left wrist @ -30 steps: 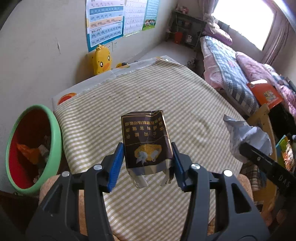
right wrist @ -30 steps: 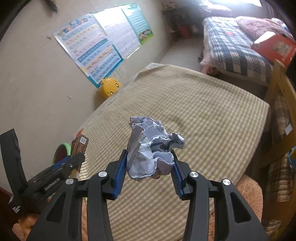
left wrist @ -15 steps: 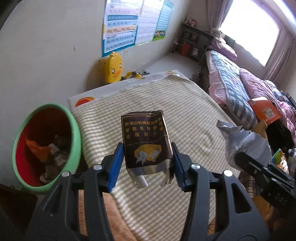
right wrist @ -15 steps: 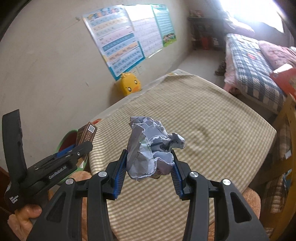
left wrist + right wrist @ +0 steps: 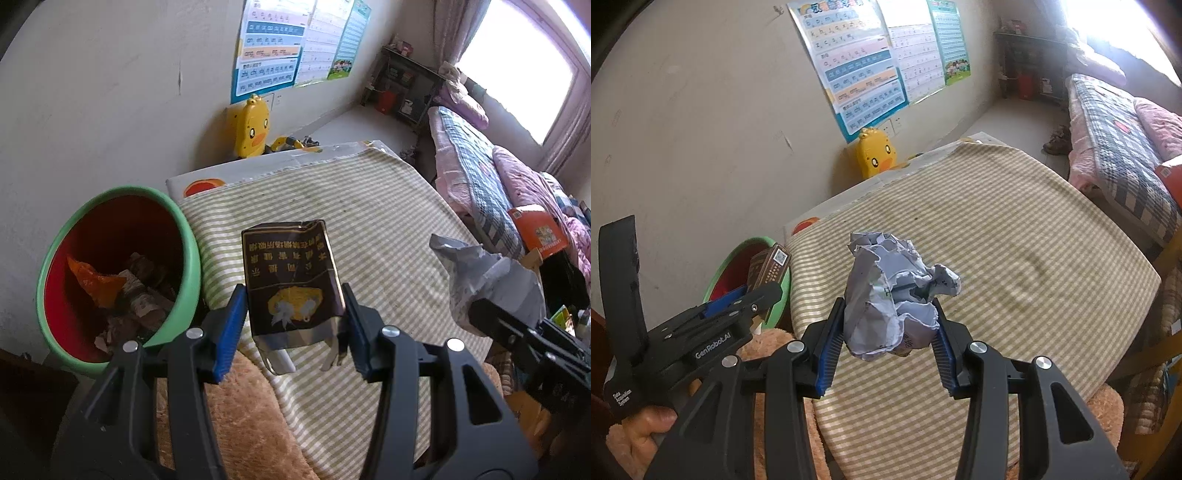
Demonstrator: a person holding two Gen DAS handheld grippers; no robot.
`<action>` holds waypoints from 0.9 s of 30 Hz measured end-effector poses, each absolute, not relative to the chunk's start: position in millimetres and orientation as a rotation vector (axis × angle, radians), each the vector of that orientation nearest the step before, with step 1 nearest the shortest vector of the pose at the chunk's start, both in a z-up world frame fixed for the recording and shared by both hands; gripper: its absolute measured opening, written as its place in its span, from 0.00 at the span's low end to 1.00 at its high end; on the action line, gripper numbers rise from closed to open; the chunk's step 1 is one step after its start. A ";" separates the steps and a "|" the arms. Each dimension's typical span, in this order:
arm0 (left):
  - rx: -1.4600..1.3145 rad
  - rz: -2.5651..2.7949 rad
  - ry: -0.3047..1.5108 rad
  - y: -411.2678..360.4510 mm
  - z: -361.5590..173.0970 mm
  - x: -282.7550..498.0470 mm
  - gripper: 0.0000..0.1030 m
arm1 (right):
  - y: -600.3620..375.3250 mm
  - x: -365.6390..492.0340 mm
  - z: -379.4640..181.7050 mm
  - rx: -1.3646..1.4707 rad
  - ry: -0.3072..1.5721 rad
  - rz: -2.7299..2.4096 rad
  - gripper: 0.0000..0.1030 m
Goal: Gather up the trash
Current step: 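Lift the brown box with the left tool while the right tool holds the paper, then lower brown box and white-grey paper into the red bucket and open both tools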
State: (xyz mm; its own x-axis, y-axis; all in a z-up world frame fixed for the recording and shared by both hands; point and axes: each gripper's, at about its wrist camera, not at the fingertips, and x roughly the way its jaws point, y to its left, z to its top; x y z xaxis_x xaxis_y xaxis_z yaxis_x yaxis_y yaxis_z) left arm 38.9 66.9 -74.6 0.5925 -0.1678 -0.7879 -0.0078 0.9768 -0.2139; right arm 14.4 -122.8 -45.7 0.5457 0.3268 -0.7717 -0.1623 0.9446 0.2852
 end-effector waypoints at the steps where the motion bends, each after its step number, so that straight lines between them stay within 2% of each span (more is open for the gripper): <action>1: -0.205 -0.090 0.935 67.6 -75.0 39.2 0.46 | -120.7 14.9 -45.8 0.185 0.952 0.297 0.41; 20: -0.201 -0.077 0.954 66.7 -81.4 39.6 0.47 | -119.0 12.6 -50.2 0.202 0.960 0.312 0.41; 27: -0.215 -0.024 0.931 87.9 -78.6 40.0 0.47 | -110.2 14.3 -45.2 0.176 0.949 0.331 0.41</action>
State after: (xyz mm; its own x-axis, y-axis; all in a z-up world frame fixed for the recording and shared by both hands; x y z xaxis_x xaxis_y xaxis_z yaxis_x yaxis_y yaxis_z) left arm 40.0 87.9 -78.6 0.5982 -0.1130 -0.7933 -0.0724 0.9783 -0.1939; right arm 14.3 -110.2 -45.2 0.5374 0.3529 -0.7659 -0.2002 0.9356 0.2907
